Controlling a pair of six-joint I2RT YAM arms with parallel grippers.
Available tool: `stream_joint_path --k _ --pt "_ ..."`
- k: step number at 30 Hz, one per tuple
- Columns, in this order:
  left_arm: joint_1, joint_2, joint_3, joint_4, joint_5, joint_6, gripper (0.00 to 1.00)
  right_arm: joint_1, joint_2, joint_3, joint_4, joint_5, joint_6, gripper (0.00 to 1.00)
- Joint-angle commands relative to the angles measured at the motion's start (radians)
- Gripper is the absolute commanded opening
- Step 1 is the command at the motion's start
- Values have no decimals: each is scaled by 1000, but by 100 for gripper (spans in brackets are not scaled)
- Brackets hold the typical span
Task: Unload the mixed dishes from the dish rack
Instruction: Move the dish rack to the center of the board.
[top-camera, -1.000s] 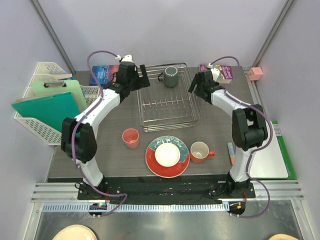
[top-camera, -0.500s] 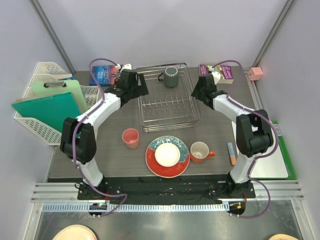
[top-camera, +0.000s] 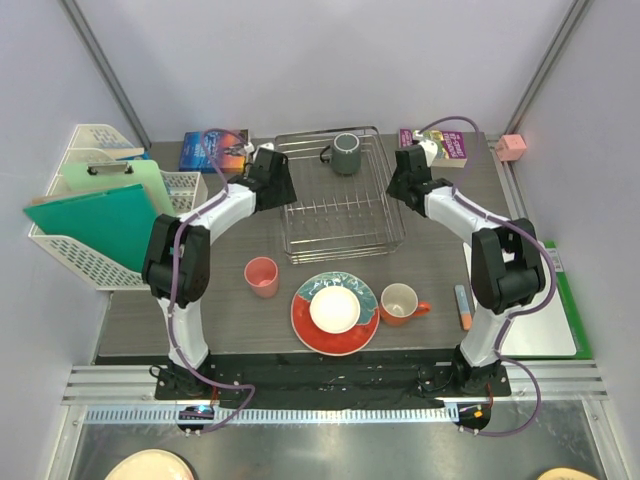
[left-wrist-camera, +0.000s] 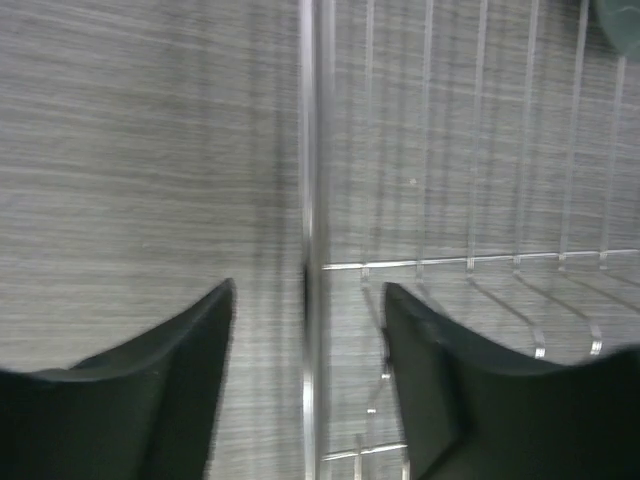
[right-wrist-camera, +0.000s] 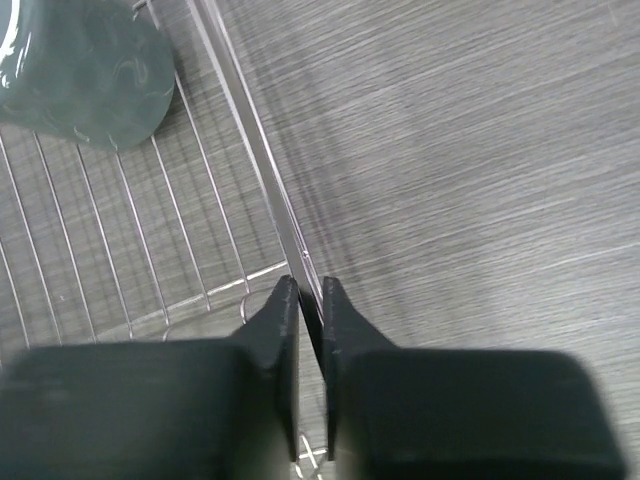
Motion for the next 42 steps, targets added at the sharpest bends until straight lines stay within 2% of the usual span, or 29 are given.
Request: stream_joint_path --k 1,2,4,5,7,8,9,15,27,28,30,31,34,36,39,42 --pt "1 23 73 14 37 -9 50 -12 74 53 -94 78 -1 1" --pt "1 27 79 14 50 -11 40 -12 85 66 -97 80 -9 1" --pt "1 35 89 17 67 -12 31 -11 125 117 -114 86 -18 1" --pt "1 36 90 25 78 -14 22 -12 137 138 -121 91 -23 1" --pt "0 40 99 25 89 -14 14 -12 178 200 -144 91 -35 1" --pt "1 41 102 25 92 -12 5 -11 194 222 -151 89 -39 1" --pt "1 41 102 25 98 -11 1 -12 209 242 -161 89 -44 1" --pt "1 27 100 23 135 -28 0 -22 319 418 -219 91 -58 1" --pt "-19 7 36 68 203 -89 0 -49 433 603 -293 117 -99 1" --pt "-19 9 36 65 196 -89 4 -51 430 601 -293 117 -99 1" --pt "-19 4 40 53 163 -85 19 -52 424 586 -293 114 -93 3" --pt "-19 1 42 51 155 -82 40 -52 412 581 -293 111 -93 11" --pt "-19 -19 53 46 141 -74 61 -52 398 578 -292 104 -90 20" --pt "-19 -31 71 36 133 -69 68 -54 390 581 -292 100 -95 28" --pt "-19 -39 97 1 112 -51 73 -52 375 583 -293 91 -95 37" --pt "-17 -52 129 -20 91 -22 76 -54 350 584 -292 80 -90 52"
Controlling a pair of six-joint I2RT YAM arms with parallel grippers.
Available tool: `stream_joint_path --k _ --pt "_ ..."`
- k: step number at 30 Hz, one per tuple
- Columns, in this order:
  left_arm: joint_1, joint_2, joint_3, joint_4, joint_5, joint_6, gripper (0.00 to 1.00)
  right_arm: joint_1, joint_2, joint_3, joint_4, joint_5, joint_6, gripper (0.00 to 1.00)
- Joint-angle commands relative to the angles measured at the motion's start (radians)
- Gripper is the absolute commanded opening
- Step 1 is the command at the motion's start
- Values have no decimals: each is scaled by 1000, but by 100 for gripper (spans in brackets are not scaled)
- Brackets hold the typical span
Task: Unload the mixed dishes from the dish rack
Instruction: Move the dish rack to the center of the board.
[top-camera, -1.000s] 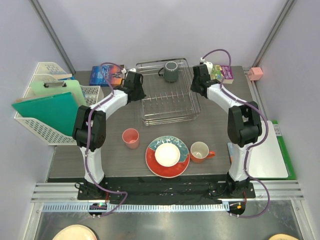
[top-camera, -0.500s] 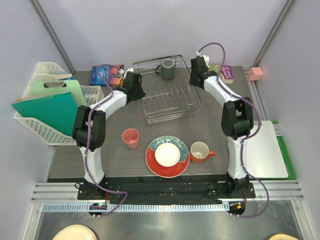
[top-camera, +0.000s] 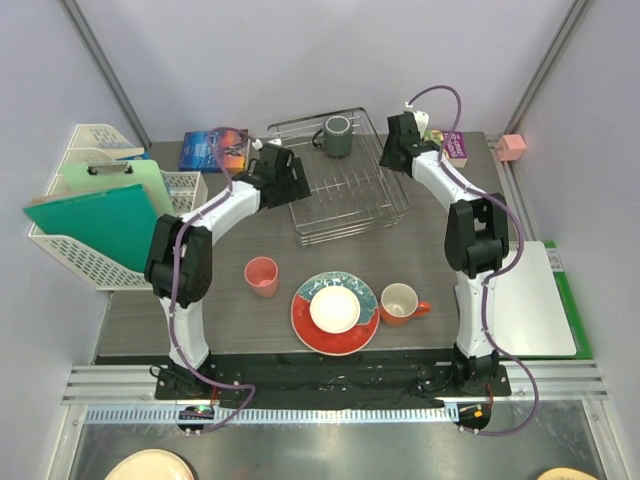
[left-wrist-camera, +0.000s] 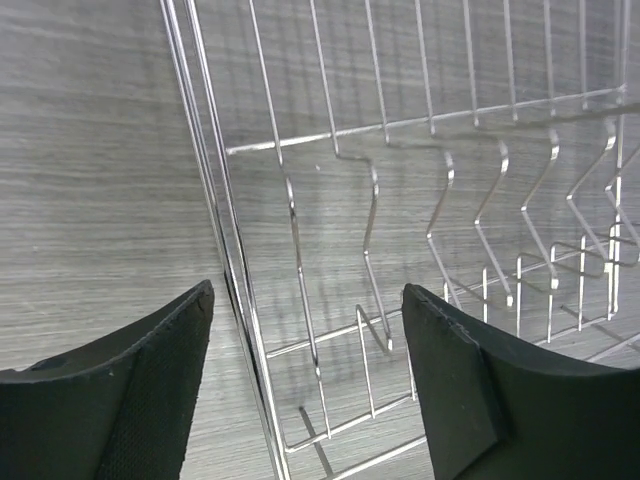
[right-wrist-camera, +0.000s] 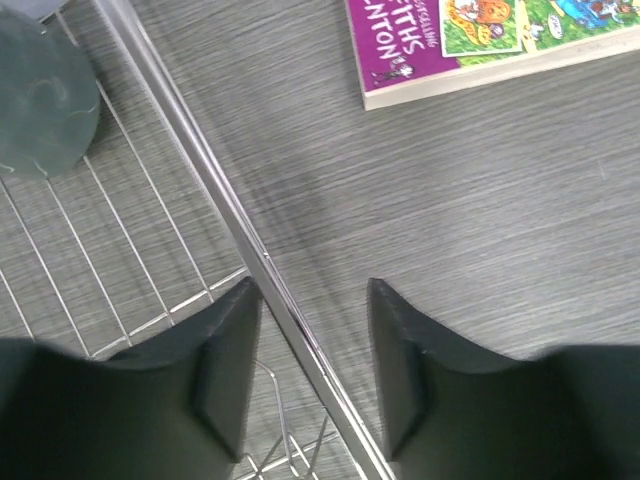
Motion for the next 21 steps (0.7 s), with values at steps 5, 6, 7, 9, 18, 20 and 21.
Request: stream_joint_path --k 5,6,7,9,18,20,21 --pt "25 -92 146 -67 -47 83 80 -21 -62 19 -20 -11 31 77" --pt "26 -95 158 -70 -48 91 81 -21 -77 27 -23 -19 36 79" --pt "28 -90 174 -84 -56 112 82 -21 -88 29 -26 -39 42 82" --pt "32 -81 221 -89 -57 144 82 -21 -122 30 -26 -54 57 84" --pt "104 170 658 -303 65 212 100 -21 -314 1 1 -134 122 88" --pt "143 257 778 -325 146 175 100 -17 -392 -40 76 -160 137 88" --pt "151 275 795 -308 179 158 100 -15 -413 -89 107 -186 142 88"
